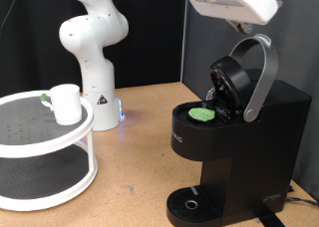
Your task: Make a cup of coffee with the keurig machine
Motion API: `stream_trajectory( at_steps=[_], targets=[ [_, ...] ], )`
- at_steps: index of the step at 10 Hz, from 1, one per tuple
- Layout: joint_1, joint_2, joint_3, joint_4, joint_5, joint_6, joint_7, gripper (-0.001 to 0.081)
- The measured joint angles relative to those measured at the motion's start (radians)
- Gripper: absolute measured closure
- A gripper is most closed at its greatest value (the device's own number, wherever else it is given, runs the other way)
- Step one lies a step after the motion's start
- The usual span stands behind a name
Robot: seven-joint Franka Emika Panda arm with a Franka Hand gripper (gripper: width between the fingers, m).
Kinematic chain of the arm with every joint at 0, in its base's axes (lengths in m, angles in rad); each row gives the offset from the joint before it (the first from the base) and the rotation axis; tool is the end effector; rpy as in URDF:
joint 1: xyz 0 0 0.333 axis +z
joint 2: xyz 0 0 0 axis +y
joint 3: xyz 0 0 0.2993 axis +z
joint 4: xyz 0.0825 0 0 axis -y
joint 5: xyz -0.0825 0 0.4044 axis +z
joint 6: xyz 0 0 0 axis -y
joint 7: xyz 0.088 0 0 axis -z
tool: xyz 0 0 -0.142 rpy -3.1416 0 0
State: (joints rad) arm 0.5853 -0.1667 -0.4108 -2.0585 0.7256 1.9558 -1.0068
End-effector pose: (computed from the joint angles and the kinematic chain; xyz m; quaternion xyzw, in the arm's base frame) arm 0.5293 0.1530 0.4766 -0.8356 -0.4118 -0.1636 0.3246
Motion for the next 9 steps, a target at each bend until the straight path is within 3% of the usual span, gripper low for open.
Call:
stream_trajectory(
  at_steps=[2, 4, 6, 9],
  targets=[
    [-0.017, 0.000, -0.005, -0.010, -0.019, 0.001, 0.002, 0.0805],
    [-0.020, 0.000, -0.009, -0.008, 0.021, 0.020, -0.007, 0.0805],
    [-0.016, -0.002, -0.007, 0.022, 0.110, 0.026, -0.034, 0.0805],
    [-0.006, 0.011, 0.025, 0.057, 0.082, 0.030, 0.003, 0.0805]
  ],
)
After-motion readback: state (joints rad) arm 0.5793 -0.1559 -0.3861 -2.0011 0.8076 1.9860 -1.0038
